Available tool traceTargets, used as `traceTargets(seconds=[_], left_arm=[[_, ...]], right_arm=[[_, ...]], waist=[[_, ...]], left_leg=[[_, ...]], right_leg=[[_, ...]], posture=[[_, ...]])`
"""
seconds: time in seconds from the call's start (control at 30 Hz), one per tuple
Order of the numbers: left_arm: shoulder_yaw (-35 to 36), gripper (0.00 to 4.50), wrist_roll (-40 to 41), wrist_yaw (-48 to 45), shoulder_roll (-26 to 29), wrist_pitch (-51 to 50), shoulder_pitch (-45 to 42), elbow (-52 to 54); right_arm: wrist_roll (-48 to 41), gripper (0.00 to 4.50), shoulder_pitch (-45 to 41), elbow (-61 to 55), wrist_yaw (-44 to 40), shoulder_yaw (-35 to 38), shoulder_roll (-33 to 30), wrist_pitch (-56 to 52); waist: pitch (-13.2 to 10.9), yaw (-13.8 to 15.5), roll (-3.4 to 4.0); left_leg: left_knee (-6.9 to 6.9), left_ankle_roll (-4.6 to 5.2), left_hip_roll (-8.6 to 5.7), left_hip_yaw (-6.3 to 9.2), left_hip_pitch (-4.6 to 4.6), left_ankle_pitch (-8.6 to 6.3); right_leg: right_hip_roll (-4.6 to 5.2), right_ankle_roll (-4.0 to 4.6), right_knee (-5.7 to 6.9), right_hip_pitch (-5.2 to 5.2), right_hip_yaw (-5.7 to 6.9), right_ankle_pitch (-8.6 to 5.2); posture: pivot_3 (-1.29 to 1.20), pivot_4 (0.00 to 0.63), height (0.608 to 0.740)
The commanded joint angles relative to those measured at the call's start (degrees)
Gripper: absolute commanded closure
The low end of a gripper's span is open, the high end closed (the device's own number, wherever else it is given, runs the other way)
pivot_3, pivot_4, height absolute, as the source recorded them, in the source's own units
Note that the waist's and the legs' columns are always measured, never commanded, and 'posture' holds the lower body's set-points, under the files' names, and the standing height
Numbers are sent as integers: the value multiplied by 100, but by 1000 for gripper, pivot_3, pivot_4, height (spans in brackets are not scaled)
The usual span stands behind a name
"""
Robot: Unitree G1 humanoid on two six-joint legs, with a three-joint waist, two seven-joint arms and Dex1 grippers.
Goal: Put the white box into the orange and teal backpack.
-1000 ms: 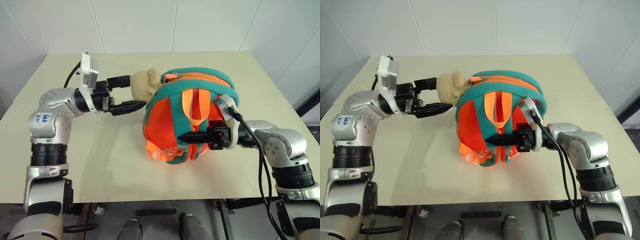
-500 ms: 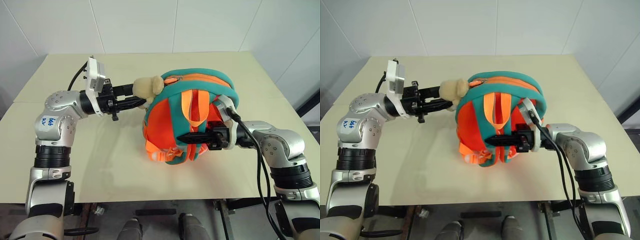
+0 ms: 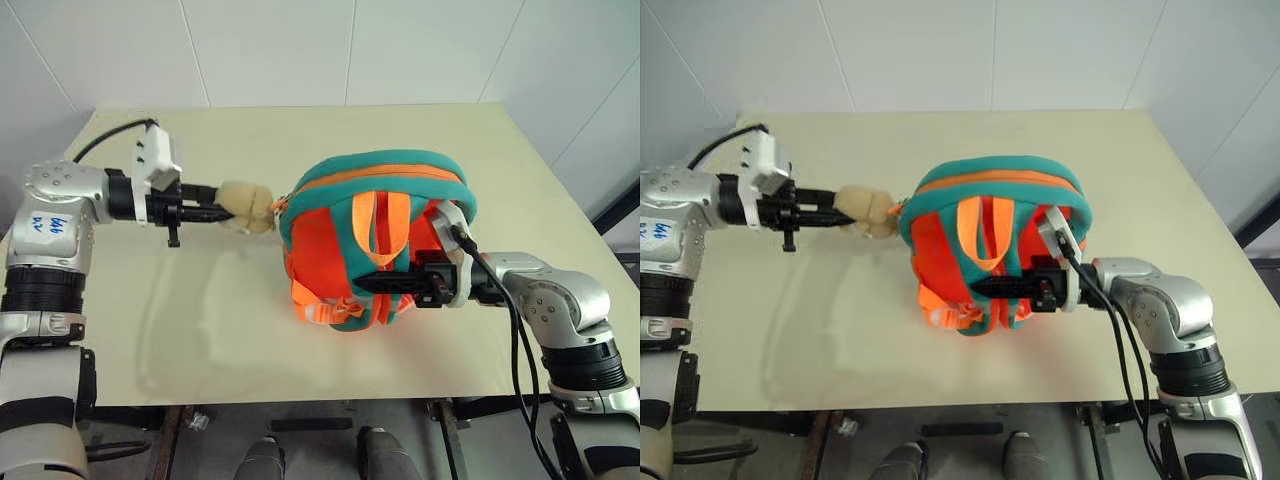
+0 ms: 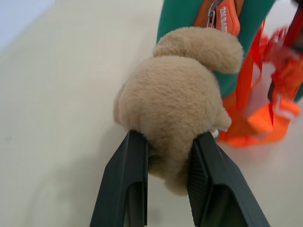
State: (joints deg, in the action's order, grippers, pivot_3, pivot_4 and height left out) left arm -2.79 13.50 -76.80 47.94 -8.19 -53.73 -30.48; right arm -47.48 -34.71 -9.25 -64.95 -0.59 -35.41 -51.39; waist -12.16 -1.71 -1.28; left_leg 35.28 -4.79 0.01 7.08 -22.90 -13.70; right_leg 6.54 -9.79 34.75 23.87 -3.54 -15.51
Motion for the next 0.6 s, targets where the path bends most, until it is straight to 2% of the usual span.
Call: traceTargets(seconds=[0.03,0.2,0.37,0.53,0.6], left_arm=[[-388,3510,-597,176,-249,566,195,-594],[-665,3510,-993,520,-831,910,238,-1283],[-623,3510,-1184,1082,-1345,1354,81,-2050],[-353,3510,-748,689,-1253,931,334,-1051],[-134,3073,-395,502,-1076,504,701,-189]], right_arm=[[-210,4500,100,-292,130,229,-1,-44],[-305,4500,168,-386,304,301,11,-78],[-368,4500,194,-451,464,302,80,-101],[-411,4500,321,-638,708,432,22,-104],[-914,3804,436,-849,860,806,28,-311]], waist=[[0,8,1],[0,8,0],[2,18,-2],[3,37,-4],[3,21,-4]], left_leg=[[0,0,0,0,4,0],[0,2,0,2,3,1],[1,4,-2,1,21,2],[1,4,-4,1,46,2],[-1,4,-3,2,45,2]], right_leg=[[0,0,0,-3,0,0],[0,0,2,-4,0,0],[2,-1,2,-21,0,0],[4,0,1,-48,0,3],[3,0,1,-45,0,3]], posture=[[0,150,740],[0,150,740],[0,150,740],[0,150,740],[0,150,740]])
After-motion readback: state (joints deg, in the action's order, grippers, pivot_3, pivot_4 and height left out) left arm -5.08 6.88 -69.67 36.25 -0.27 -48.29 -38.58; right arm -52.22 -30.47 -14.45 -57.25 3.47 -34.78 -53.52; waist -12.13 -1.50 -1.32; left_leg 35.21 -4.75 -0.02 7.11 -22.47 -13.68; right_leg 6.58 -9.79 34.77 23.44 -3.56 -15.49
